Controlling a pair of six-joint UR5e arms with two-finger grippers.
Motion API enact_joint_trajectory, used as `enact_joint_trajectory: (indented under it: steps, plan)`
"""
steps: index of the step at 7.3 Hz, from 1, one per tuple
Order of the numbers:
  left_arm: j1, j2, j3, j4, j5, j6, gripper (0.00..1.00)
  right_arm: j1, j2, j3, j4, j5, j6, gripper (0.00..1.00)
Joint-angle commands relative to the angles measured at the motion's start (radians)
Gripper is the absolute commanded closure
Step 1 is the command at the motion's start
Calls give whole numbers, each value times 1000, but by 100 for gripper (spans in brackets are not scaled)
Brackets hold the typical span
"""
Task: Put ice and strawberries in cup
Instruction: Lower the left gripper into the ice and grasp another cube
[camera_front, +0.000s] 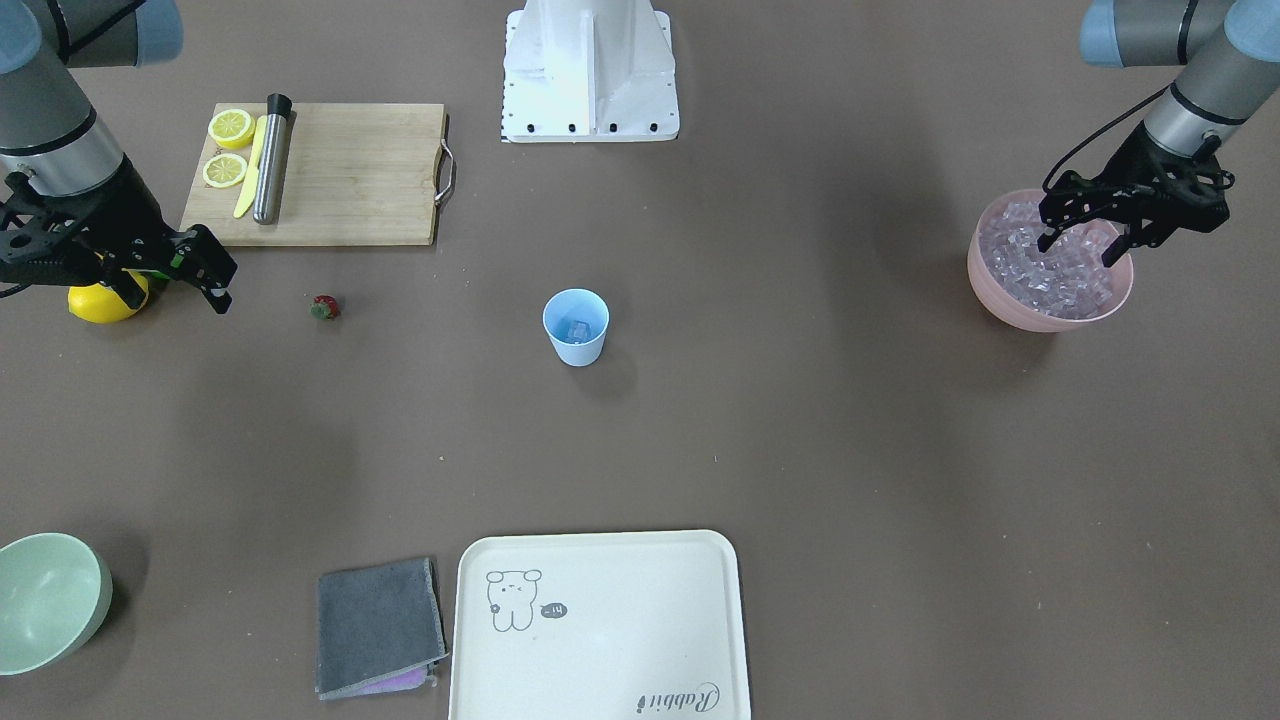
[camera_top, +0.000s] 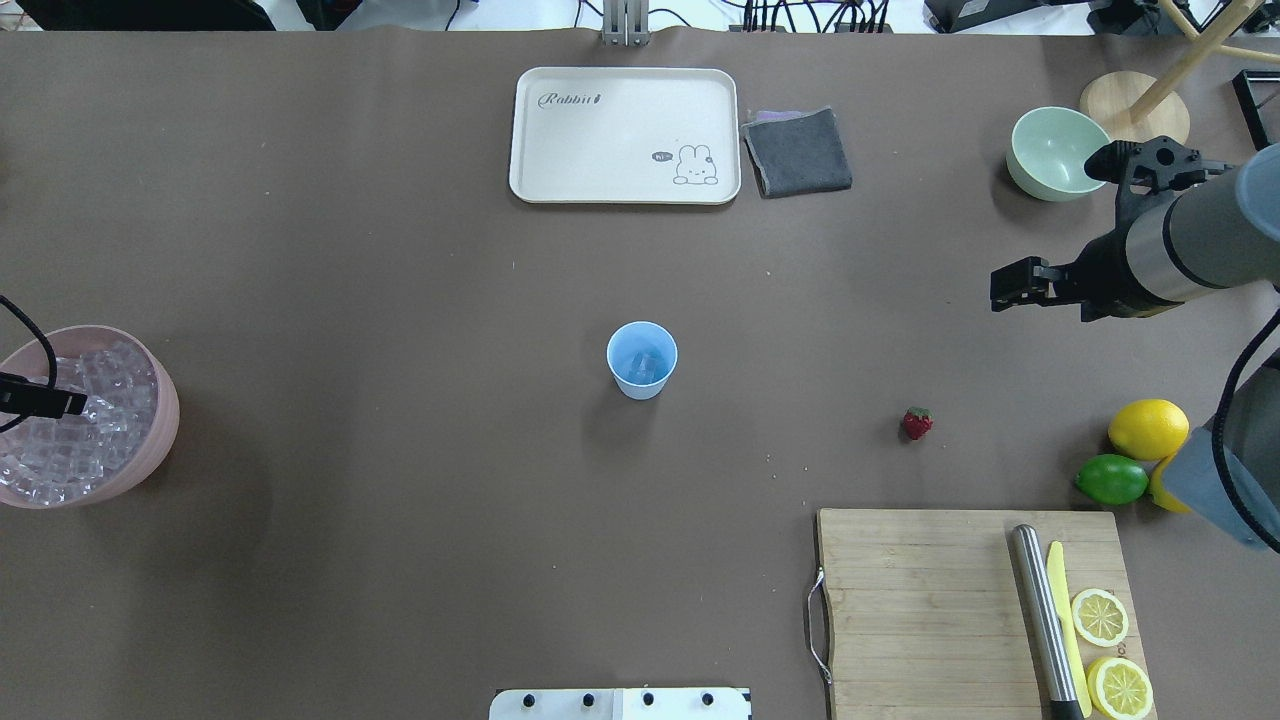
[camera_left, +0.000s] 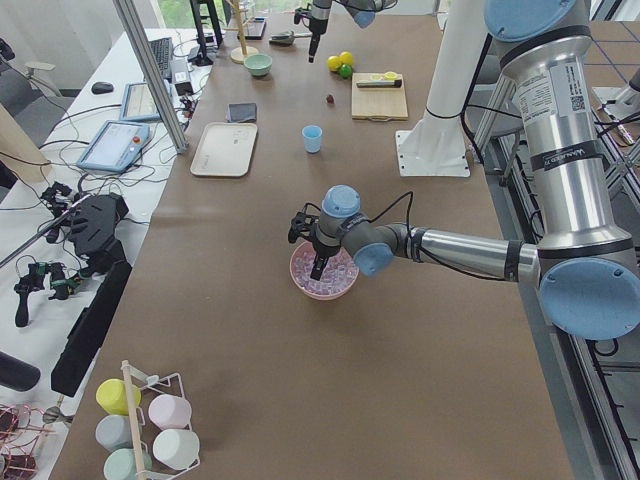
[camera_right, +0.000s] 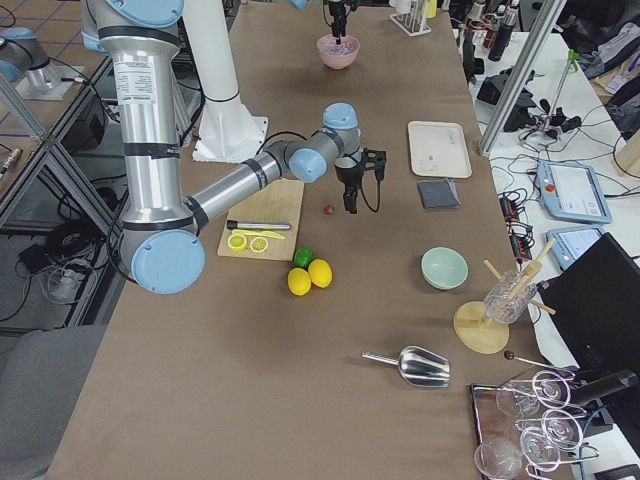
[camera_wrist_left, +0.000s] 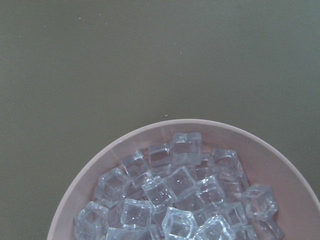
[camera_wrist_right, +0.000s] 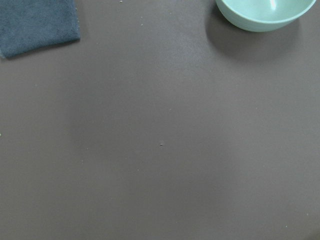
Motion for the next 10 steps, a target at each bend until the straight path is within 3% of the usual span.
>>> enact_joint_trajectory:
  steps: [1, 5, 10]
  plan:
    - [19, 1, -2, -9, 0, -5, 23, -1, 0, 0, 0, 0, 0, 0]
    - [112, 16, -2, -25, 60, -62, 23, -1, 0, -2, 0, 0, 0, 0]
    - [160, 45, 2, -62, 66, -64, 34, -1, -2, -1, 0, 0, 0, 0]
